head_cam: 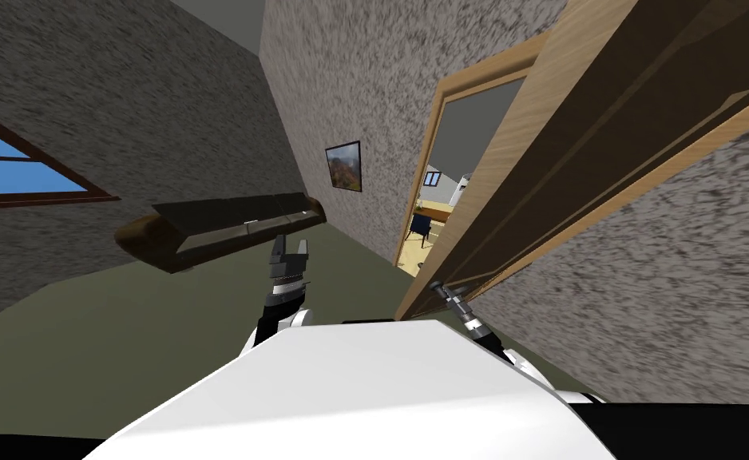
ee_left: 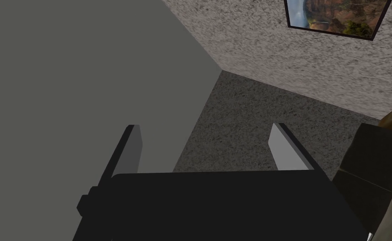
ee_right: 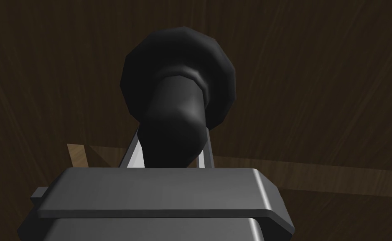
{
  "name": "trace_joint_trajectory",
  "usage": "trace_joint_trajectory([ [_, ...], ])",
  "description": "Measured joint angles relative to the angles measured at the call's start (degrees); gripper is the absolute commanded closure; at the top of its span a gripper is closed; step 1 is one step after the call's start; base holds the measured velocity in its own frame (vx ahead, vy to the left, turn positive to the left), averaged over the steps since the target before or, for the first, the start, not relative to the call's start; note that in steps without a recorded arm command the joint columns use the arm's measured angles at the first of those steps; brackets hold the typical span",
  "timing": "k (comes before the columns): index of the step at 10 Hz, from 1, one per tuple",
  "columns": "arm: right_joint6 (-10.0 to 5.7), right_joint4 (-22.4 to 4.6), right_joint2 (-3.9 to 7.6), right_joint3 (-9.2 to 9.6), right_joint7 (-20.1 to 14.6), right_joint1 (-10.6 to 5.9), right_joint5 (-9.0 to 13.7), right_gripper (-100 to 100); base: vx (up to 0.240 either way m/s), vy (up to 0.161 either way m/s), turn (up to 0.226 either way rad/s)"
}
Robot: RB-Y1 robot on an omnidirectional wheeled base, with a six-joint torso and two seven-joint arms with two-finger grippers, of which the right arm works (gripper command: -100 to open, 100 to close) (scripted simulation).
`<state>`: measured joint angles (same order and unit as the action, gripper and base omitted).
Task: Pull the door open
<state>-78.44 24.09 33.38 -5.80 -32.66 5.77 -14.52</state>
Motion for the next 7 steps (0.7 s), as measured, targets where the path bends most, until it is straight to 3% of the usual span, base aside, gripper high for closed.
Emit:
trace_joint_trajectory([
  [3,-0.73,-0.64,0.07,-0.29,-0.04,-0.11,-0.34,100,-0.208,-0.095,0.190],
  [4,-1.56,-2.32,0.16,-0.35,0.12,-0.76,-0.53,100,-0.195,-0.092,0.181],
  [6,-1.58,-1.11,0.07,-0.66,0.05,0.34,-0.67,100,-0.180,-0.093,0.149],
  [7,-2.11,-2.06,0.14,-0.70,0.06,0.02,-0.81,100,-0.196,-0.095,0.194],
])
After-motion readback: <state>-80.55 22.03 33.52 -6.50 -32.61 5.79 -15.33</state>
